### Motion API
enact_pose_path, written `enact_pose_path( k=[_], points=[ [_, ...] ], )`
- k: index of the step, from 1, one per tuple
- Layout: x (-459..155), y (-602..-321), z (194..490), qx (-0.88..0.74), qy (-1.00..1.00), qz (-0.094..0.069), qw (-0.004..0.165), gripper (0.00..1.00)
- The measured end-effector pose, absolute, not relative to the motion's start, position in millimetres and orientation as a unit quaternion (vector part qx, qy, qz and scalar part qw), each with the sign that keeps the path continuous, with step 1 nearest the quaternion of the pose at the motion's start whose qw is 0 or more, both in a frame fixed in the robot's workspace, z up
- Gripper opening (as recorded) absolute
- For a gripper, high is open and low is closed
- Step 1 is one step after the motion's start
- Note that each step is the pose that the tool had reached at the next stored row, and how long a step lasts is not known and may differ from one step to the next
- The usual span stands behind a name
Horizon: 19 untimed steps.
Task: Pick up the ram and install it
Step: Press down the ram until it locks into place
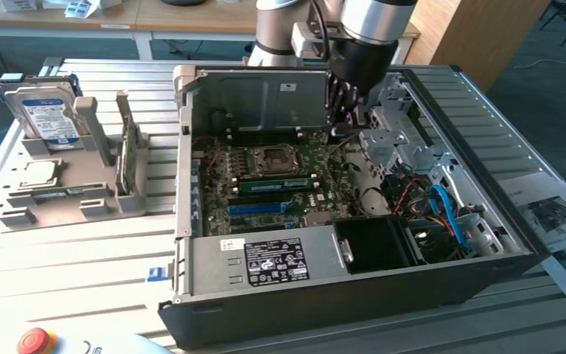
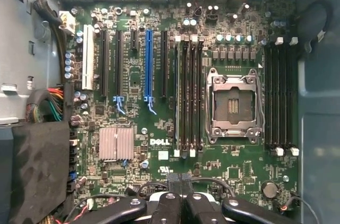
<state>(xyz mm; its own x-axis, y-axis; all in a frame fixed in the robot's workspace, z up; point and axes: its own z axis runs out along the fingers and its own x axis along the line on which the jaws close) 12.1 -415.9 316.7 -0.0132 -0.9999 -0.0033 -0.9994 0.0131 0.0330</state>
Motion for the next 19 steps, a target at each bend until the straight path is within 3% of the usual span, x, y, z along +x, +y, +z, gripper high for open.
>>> enact_pose_path(
  k=[19],
  points=[
    [12.1,-415.9,286.2,0.702,-0.712,-0.013,0.01,0.11]
  ],
)
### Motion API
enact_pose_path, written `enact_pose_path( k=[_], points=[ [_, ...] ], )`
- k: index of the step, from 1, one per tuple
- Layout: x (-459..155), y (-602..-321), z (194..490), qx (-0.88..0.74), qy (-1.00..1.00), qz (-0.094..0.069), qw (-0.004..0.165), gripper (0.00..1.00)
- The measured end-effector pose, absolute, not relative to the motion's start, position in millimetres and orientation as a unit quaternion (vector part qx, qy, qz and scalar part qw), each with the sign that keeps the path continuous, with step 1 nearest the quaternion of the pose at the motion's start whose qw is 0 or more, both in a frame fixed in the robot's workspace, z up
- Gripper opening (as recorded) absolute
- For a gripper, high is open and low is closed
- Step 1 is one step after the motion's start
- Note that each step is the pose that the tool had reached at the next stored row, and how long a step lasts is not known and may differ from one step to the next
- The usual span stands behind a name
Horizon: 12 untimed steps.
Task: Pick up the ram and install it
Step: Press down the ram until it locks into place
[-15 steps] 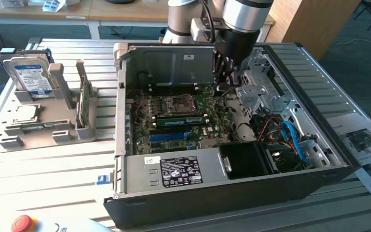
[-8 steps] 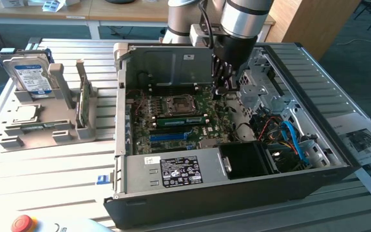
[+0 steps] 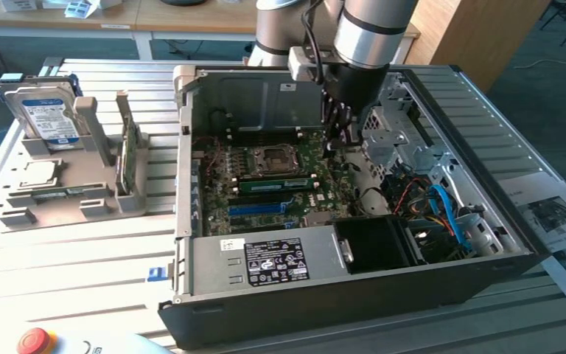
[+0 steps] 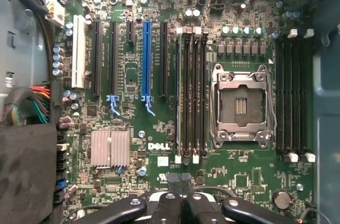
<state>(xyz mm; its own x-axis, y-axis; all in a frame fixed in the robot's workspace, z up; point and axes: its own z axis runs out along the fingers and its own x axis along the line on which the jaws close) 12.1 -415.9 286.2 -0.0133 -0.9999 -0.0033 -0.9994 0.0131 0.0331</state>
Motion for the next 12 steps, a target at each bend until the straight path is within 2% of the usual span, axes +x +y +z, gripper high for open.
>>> enact_pose_path(
  k=[12],
  points=[
    [12.1,-415.9,273.0,0.702,-0.712,-0.013,0.01,0.11]
  ],
)
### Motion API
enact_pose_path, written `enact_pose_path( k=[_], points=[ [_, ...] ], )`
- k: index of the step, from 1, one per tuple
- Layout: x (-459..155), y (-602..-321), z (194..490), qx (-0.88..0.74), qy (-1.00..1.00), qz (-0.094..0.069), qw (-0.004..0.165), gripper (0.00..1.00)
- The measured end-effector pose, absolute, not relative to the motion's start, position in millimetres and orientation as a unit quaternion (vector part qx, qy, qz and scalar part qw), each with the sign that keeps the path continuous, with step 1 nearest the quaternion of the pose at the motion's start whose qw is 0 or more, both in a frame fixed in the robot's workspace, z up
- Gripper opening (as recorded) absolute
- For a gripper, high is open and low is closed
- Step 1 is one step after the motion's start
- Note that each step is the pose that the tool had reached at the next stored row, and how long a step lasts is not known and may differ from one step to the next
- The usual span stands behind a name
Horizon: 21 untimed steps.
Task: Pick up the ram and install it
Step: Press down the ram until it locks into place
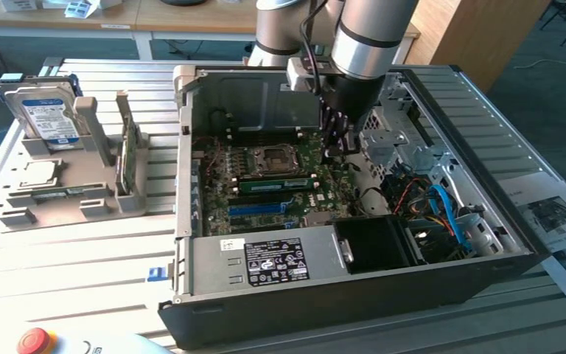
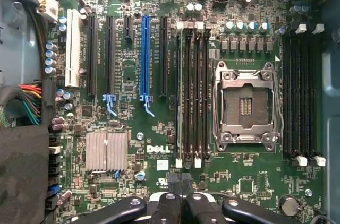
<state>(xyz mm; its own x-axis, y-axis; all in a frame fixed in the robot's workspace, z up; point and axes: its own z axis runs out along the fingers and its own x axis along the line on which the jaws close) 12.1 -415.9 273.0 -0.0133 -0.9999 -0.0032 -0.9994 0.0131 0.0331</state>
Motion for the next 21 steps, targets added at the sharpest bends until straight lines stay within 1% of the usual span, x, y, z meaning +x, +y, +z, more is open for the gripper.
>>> enact_pose_path(
  k=[15,21],
  points=[
    [0.9,-415.3,272.1,0.702,-0.712,-0.013,0.01,0.11],
    [0.9,-415.2,265.0,0.702,-0.712,-0.013,0.01,0.11]
  ],
)
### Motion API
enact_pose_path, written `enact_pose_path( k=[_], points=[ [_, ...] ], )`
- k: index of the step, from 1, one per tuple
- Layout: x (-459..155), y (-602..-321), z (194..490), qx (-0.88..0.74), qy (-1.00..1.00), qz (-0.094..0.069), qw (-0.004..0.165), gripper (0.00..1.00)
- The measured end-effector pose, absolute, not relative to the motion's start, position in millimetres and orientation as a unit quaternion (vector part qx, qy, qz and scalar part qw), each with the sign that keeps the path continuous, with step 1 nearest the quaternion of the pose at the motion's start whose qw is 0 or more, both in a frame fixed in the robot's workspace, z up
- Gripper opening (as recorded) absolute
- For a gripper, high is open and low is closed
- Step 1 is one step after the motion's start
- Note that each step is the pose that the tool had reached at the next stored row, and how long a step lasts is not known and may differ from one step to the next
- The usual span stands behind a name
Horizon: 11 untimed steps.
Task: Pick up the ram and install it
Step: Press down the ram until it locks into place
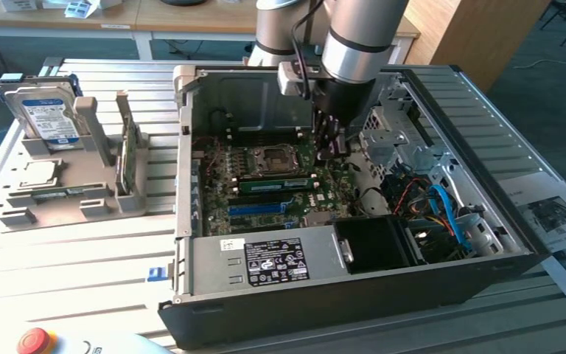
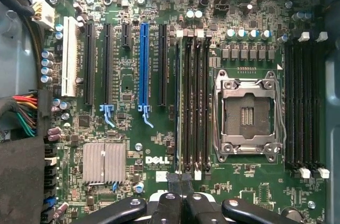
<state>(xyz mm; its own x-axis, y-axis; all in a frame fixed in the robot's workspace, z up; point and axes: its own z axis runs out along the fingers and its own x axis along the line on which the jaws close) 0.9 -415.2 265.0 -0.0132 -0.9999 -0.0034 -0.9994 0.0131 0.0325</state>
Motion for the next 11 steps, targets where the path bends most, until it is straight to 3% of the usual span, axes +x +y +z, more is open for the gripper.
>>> enact_pose_path(
  k=[11],
  points=[
    [0.9,-415.1,249.8,0.702,-0.712,-0.013,0.01,0.11]
  ],
)
